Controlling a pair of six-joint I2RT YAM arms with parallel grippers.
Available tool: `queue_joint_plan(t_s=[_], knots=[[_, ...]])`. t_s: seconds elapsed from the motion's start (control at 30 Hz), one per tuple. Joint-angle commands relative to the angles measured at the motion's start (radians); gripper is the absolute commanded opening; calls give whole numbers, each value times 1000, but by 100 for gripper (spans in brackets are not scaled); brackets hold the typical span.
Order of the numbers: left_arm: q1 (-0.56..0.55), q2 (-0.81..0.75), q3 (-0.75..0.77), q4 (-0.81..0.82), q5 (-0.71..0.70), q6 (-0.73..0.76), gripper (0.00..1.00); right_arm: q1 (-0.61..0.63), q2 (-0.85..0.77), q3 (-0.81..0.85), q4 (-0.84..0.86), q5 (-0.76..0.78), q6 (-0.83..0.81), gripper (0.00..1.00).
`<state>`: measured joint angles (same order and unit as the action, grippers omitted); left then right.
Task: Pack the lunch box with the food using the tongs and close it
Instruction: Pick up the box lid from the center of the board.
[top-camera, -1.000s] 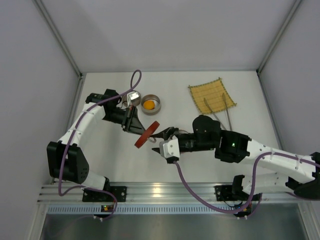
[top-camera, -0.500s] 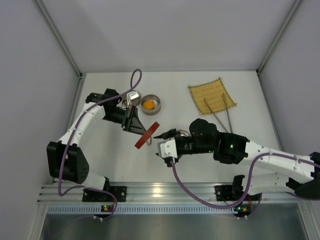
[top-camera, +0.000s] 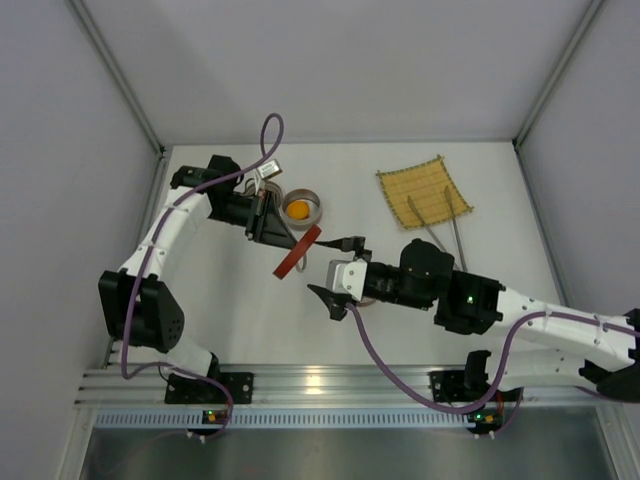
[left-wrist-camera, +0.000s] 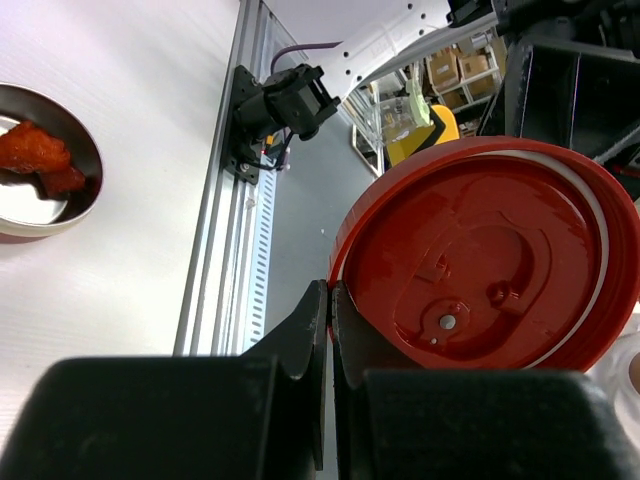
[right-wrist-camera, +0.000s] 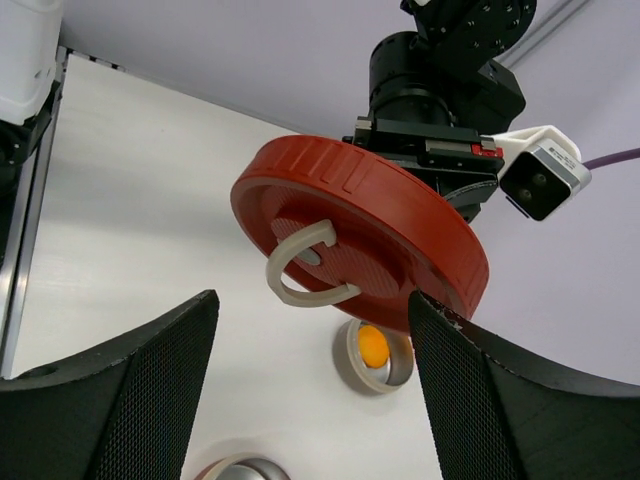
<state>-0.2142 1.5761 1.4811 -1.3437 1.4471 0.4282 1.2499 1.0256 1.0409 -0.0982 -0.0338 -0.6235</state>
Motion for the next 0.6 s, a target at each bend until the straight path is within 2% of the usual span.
queue_joint_plan(t_s=[0.0,0.17,0.3,0.43,0.57], knots=[[6,28,77,-158,226,-31,0,39,11,13,133,25,-33,76],[6,18,87,-153,225,-63,0,95,14,-21,147,41,-102,74],[6,-8,77,-152,226,-80,0,143,51,-44,192,162,-128,71],[6,-28,70,-153,226,-86,0,144,131,-22,258,270,-104,63],[4,-48,54,-152,226,-88,0,143,175,11,307,337,-105,60]])
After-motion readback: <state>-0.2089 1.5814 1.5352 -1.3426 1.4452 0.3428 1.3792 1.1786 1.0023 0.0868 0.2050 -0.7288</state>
